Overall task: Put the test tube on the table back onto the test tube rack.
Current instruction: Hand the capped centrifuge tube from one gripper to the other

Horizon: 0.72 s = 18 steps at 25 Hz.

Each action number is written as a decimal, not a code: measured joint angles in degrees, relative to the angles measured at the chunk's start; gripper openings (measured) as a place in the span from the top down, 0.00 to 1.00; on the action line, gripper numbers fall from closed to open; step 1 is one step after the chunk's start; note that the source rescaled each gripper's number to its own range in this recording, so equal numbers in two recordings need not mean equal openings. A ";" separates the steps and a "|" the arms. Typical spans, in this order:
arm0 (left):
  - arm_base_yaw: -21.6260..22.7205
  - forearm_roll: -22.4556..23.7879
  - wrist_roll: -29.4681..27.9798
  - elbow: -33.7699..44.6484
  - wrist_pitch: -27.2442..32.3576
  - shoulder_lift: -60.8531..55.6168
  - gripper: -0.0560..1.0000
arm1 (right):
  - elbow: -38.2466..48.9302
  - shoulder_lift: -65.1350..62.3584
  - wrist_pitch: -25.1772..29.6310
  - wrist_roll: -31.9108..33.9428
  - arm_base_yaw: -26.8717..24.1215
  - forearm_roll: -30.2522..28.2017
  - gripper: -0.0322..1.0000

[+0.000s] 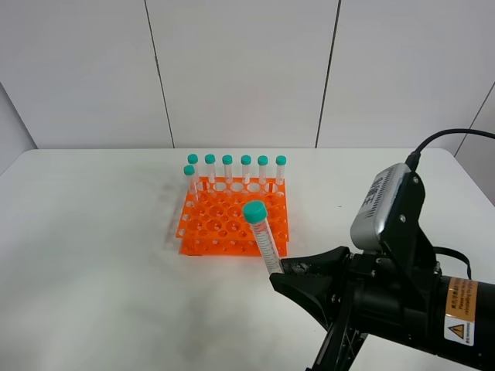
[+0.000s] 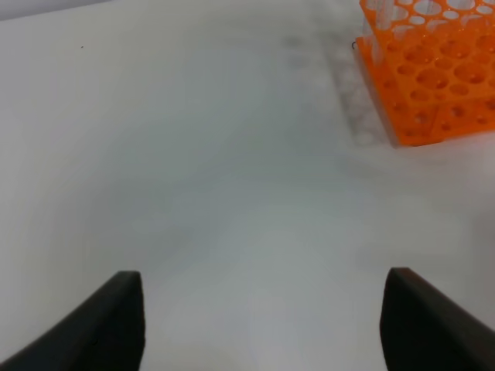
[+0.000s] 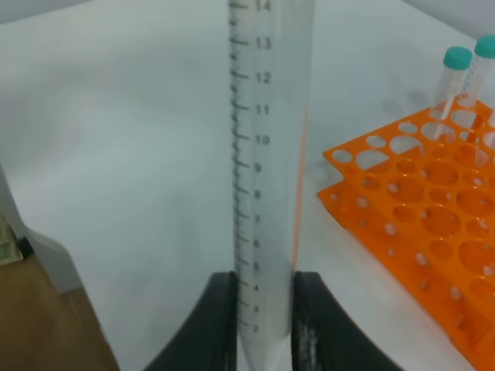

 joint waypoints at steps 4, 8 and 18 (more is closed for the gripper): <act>0.00 0.00 0.00 0.00 0.00 0.00 0.37 | 0.00 0.00 -0.05 -0.04 0.00 0.11 0.96; 0.00 -0.05 0.00 0.00 0.00 0.00 0.37 | 0.00 0.00 -0.05 -0.04 0.00 0.17 0.96; -24.20 -6.46 -1.51 0.00 -0.39 0.00 0.37 | 0.00 0.00 -0.05 -0.04 0.00 0.23 0.96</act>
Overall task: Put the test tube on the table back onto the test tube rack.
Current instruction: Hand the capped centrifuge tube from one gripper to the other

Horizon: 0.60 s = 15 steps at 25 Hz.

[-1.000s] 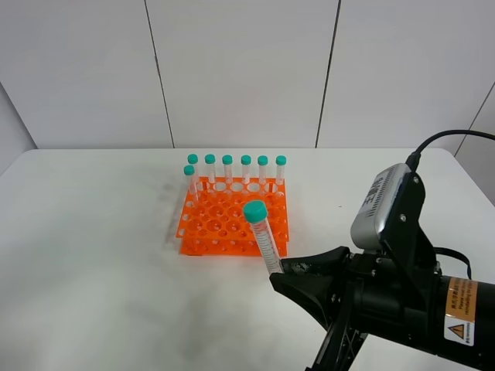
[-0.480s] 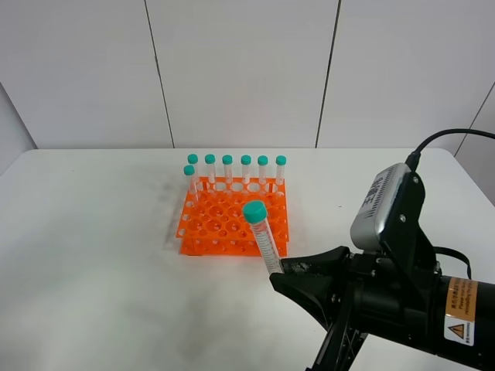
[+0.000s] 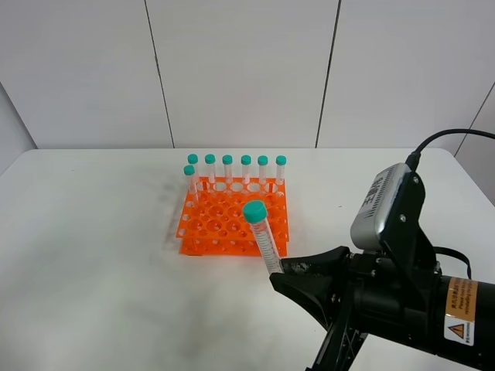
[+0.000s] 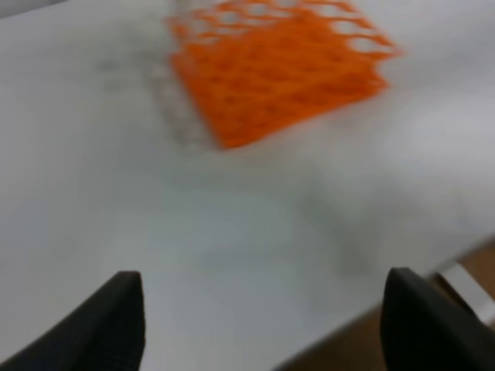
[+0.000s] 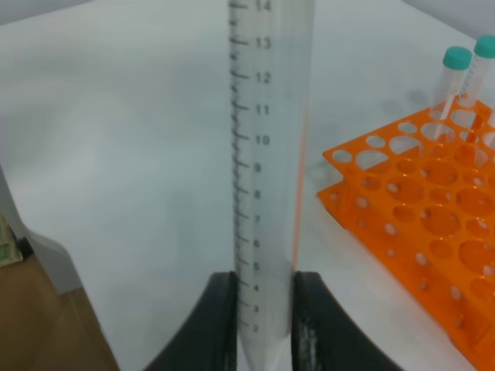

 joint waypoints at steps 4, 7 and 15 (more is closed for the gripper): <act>-4.32 -1.83 -4.44 0.00 -7.15 0.00 0.37 | 0.00 0.00 0.00 0.00 0.00 0.15 0.96; -4.47 -4.59 -5.01 0.00 -15.79 0.00 0.37 | 0.00 0.00 0.00 0.00 0.00 0.20 0.96; -4.47 -18.69 7.90 -0.07 -22.25 11.29 0.37 | 0.00 0.00 0.00 0.00 0.00 0.20 0.96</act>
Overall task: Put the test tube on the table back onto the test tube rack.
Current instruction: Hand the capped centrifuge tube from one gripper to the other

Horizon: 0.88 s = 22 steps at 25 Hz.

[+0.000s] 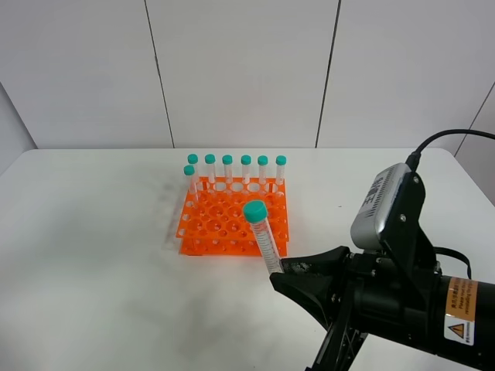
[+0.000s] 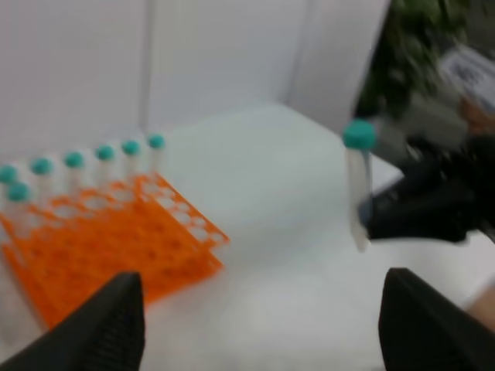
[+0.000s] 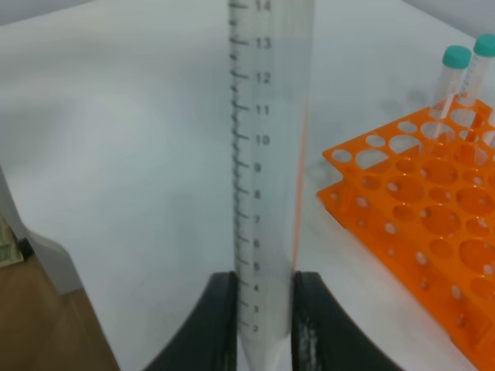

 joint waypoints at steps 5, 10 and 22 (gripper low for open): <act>0.00 -16.58 17.76 0.00 -1.81 12.07 0.37 | 0.00 0.00 0.00 0.00 0.00 0.00 0.96; 0.00 -35.45 38.28 0.00 -5.91 23.94 0.37 | 0.00 0.00 0.00 -0.03 0.00 0.00 0.96; 0.00 -60.93 66.02 -3.73 -1.44 45.81 0.37 | 0.00 0.00 0.00 -0.03 0.00 0.07 0.96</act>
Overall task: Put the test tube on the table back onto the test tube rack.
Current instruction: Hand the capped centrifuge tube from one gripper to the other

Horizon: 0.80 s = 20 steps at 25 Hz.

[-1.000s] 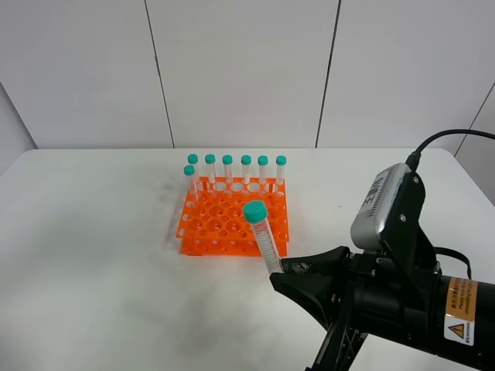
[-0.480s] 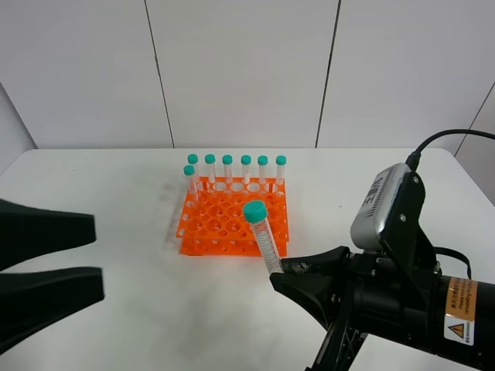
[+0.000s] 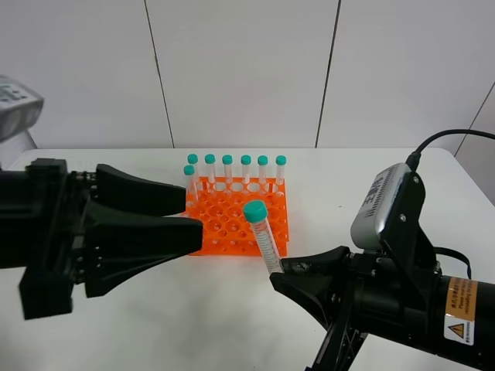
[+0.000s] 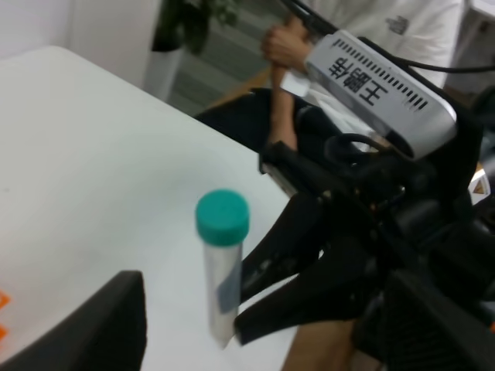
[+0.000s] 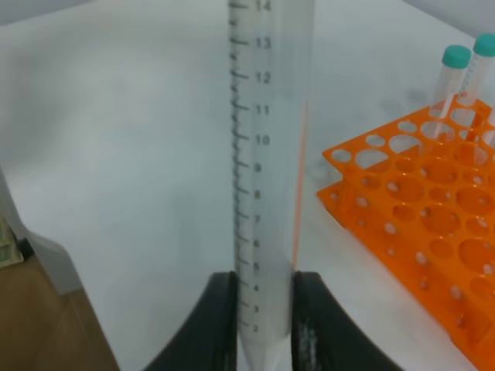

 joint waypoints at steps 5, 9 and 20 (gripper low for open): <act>-0.21 -0.33 1.12 -3.60 0.61 5.41 0.37 | 0.00 0.00 0.00 0.00 0.00 0.05 0.96; -2.56 -0.65 2.00 -5.21 0.50 8.84 0.37 | 0.00 0.00 0.00 0.00 0.00 0.05 0.96; -10.56 -4.45 11.33 -5.89 -5.78 15.78 0.37 | 0.00 0.00 0.00 0.00 0.00 0.05 0.96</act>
